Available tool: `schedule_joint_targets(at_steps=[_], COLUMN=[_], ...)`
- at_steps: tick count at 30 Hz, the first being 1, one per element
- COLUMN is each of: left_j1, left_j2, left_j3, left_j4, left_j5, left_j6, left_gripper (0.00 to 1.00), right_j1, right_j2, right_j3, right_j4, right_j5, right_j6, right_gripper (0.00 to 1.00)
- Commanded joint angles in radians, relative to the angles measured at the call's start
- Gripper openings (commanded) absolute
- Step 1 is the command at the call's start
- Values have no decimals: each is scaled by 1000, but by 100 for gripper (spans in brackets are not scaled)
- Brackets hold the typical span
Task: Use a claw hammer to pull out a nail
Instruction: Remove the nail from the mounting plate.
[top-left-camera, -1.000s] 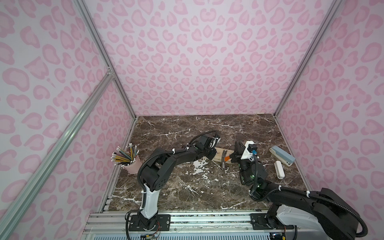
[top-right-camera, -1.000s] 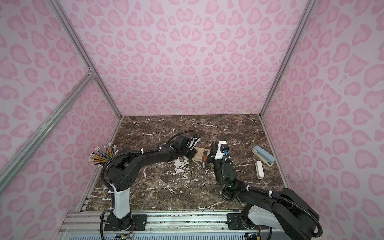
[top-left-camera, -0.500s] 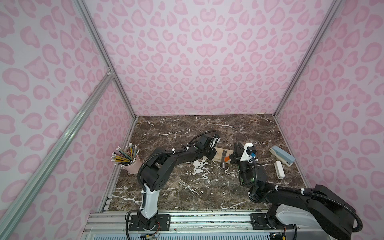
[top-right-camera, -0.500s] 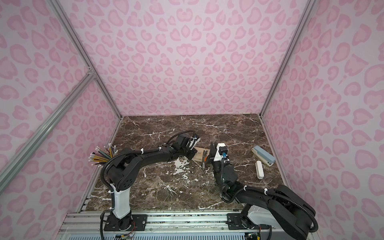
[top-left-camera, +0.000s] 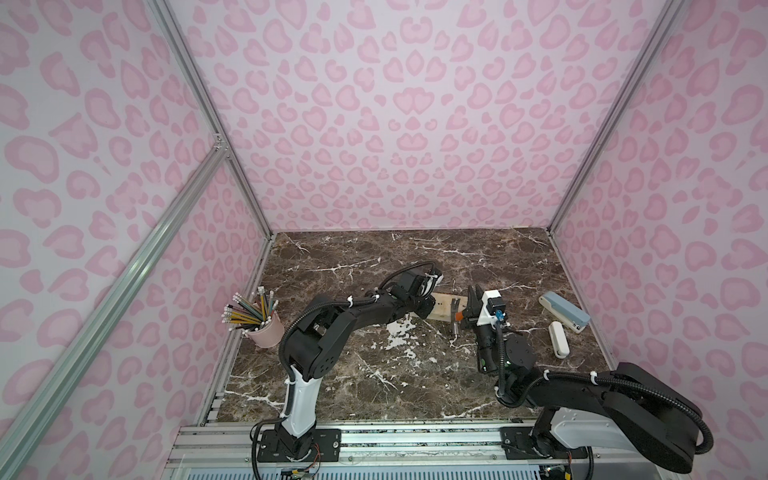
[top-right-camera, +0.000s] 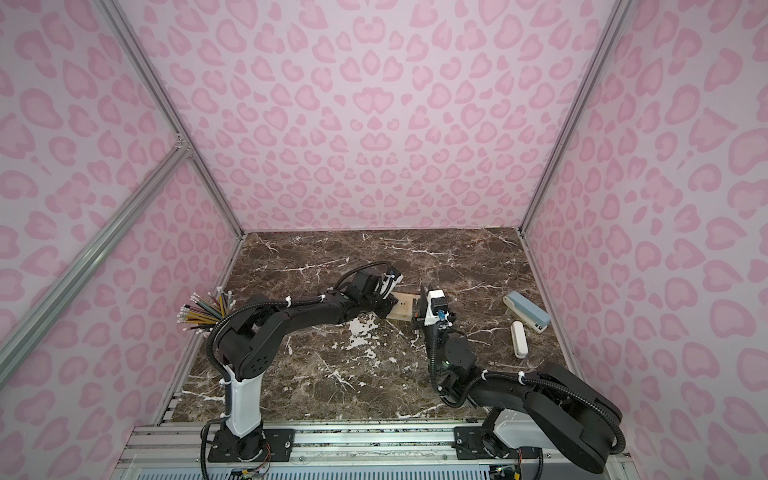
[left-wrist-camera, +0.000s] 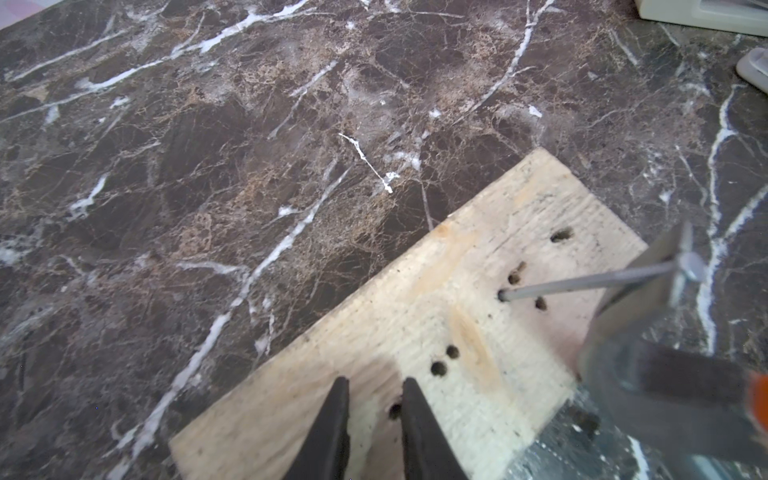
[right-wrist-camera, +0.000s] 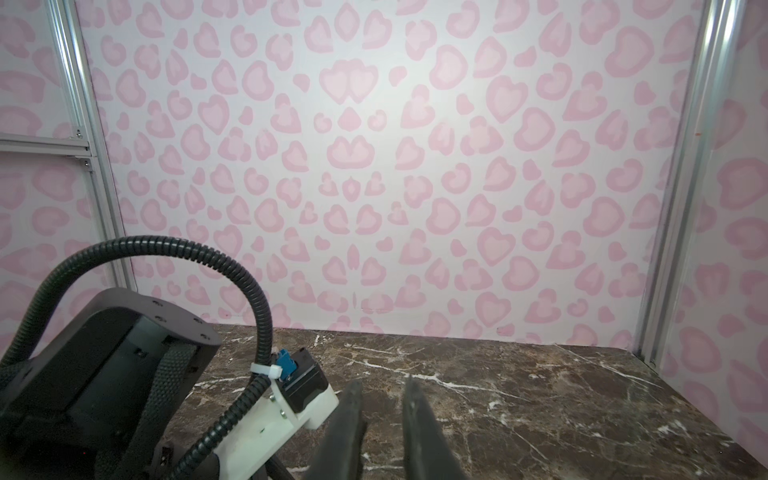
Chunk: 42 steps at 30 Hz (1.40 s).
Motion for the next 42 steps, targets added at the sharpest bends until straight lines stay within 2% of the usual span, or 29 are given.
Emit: schedule_joint_targets(at_steps=[1, 10, 20, 23, 26, 28, 33, 38, 42], left_j1=[0, 0, -1, -1, -1, -1, -1, -2, -4], left_j2=[68, 64, 59, 36, -22, -75, -203, -304, -388], left_j3=[-46, -51, -29, -18, -7, 5, 39, 48, -1], left_j4=[-527, -524, -518, -504, -469, -433, -330, -243, -175], left_j5=[-33, -42, -47, -49, -41, -24, 19, 87, 141], left_j6=[-26, -30, -41, -49, -61, -65, -63, -54, -51], left_gripper=[26, 26, 26, 26, 26, 27, 29, 30, 31], right_j1=[5, 31, 38, 38, 30, 11, -64, -89, -102], right_j2=[5, -14, -218, -317, -447, -531, -650, -661, -637], right_j3=[0, 14, 17, 45, 111, 174, 320, 443, 525], right_j4=[43, 86, -26, -201, -476, -710, -1125, -1350, -1441], right_j5=[57, 59, 52, 38, 21, -17, -131, -193, -243], right_j6=[-118, -161, -162, -87, 41, 144, 357, 459, 526], right_gripper=[0, 0, 0, 0, 0, 0, 0, 0, 0])
